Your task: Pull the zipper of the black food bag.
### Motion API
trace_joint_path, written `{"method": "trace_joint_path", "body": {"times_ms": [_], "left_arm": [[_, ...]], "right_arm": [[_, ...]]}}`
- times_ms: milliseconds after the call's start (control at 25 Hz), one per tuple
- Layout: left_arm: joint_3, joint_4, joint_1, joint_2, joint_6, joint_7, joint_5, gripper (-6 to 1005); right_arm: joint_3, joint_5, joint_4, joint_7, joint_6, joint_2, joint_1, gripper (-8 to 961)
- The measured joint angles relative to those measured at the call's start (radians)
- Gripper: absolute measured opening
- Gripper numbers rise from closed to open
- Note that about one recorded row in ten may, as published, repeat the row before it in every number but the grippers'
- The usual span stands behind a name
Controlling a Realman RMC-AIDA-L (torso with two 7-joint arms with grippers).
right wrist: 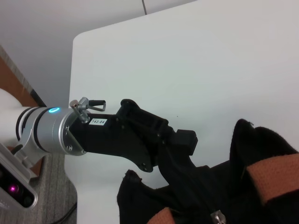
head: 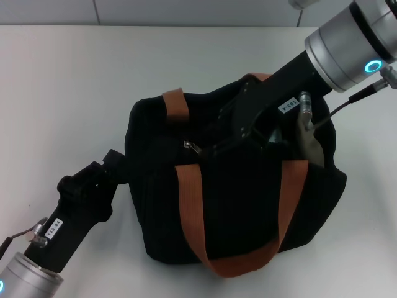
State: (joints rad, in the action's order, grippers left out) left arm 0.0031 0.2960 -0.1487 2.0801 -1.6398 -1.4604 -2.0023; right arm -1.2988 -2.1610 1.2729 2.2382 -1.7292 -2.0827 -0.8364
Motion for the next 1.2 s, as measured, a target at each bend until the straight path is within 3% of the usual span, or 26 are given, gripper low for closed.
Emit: {"method": "trace_joint_path", "body": {"times_ms": [920, 1000, 1200], "left_arm": [[0.001, -0.002, 0.002, 0.000, -0.010, -0.003, -0.001, 21], [0.002, -0.003, 0.002, 0.000, -0.013, -0.003, -0.002, 21], [0.002, -0.009, 0.006, 0.000, -0.025, -0.003, -0.015, 21]], "right_arm": [[-0.089, -0.034, -0.106, 0.027, 0.123, -0.003, -0.019, 372], [-0.092, -0.042, -0.105, 0.032, 0.129, -0.002, -0.019, 168], [-0.079, -0.041, -0.098, 0.037, 0.130, -0.001, -0.019, 65]]}}
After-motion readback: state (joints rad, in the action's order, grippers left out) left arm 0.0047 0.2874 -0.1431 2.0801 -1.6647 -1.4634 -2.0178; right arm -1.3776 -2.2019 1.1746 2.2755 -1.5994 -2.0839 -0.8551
